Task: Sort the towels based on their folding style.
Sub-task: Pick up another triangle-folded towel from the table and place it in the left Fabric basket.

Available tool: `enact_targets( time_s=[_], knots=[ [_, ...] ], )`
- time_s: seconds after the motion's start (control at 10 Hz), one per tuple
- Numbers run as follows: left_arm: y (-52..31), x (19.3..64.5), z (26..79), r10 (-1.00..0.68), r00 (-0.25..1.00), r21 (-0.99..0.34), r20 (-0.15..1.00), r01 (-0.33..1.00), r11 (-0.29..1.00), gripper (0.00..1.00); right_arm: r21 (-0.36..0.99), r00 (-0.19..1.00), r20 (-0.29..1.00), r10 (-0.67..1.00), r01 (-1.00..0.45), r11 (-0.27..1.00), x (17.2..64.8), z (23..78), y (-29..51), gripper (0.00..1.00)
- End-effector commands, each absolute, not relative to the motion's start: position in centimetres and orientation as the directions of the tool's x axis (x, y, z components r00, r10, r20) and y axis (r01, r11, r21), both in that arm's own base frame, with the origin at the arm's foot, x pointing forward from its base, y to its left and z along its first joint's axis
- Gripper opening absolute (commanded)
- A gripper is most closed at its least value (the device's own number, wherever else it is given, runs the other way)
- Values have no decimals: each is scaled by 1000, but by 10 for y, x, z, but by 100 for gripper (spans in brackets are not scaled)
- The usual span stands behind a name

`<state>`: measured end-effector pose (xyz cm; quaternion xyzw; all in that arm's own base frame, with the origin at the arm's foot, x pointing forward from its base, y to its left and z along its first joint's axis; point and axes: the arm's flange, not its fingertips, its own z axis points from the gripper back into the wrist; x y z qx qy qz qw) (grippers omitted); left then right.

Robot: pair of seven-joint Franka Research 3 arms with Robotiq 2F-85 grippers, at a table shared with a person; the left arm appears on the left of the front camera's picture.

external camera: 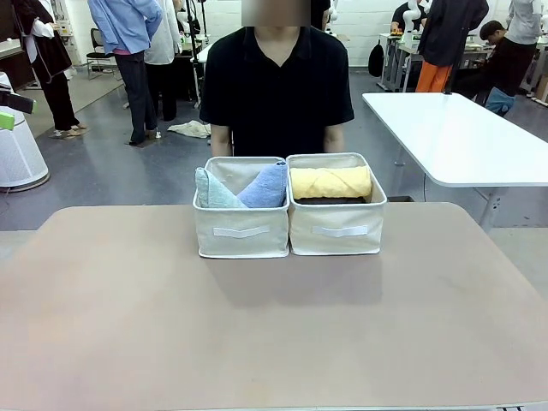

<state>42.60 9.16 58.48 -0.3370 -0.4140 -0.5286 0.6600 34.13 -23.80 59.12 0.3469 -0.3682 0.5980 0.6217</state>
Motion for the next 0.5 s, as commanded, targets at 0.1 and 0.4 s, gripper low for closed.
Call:
enact_targets(
  time_s=[0.1,0.4],
  knots=[
    [92,425,586,-407,91,-5,909,978,208,100,-29,0,874,486,-998,53,340,588,-235,100],
    [92,425,586,-407,91,-5,909,978,208,100,-29,0,874,486,-998,53,340,588,-235,100]
  ],
)
